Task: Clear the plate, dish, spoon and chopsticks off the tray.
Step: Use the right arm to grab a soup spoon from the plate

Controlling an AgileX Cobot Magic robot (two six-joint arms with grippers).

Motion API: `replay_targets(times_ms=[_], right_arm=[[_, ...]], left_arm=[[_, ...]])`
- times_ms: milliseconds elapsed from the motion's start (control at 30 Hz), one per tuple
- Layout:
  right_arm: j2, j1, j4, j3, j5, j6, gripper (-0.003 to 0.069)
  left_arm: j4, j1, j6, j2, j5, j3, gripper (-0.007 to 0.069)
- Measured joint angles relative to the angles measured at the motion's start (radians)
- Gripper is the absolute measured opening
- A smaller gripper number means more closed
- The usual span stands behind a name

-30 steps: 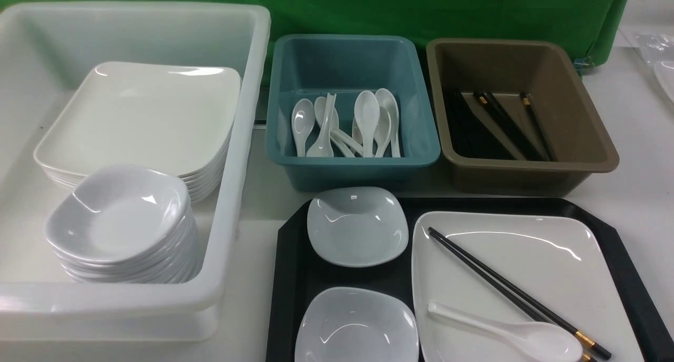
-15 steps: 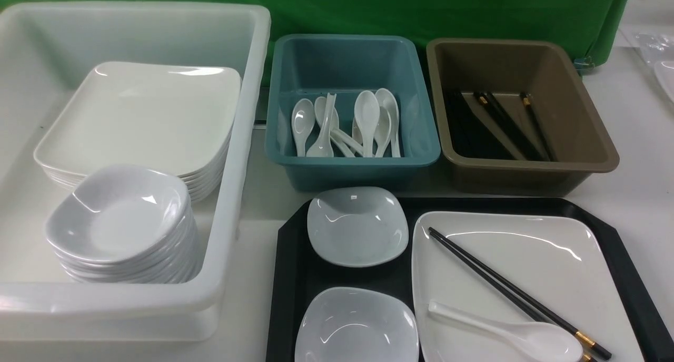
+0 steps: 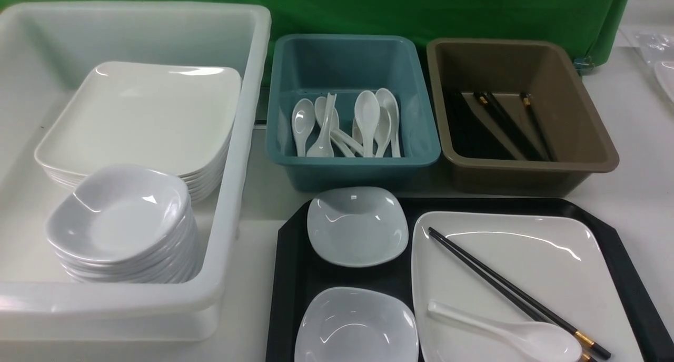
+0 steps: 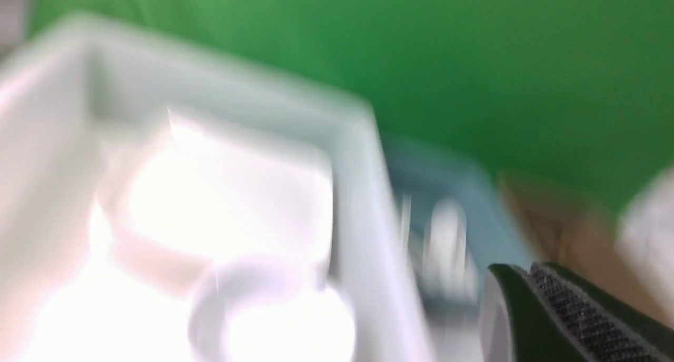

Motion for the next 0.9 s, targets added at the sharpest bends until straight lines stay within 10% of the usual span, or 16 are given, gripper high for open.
replay_targets(times_ms=[267,533,900], right_arm=[[0.513,0.253,0.003,-0.374,0.585,-0.285,0.0023],[0.932,0.433,0.001,-0.389,0.513,-0.44,0.0227],[1.357,0.443,-0.007,-0.389,0.232,-0.453,0.0475]], left_arm=[[-0.297,-0.029,0.324,0.28,0.213,-0.021,0.0005],[-0.009,-0.257,0.122,0.392,0.272,-0.022,0.0001],[0.045,-0.33,0.068,0.396,0.279,-0.022,0.0]])
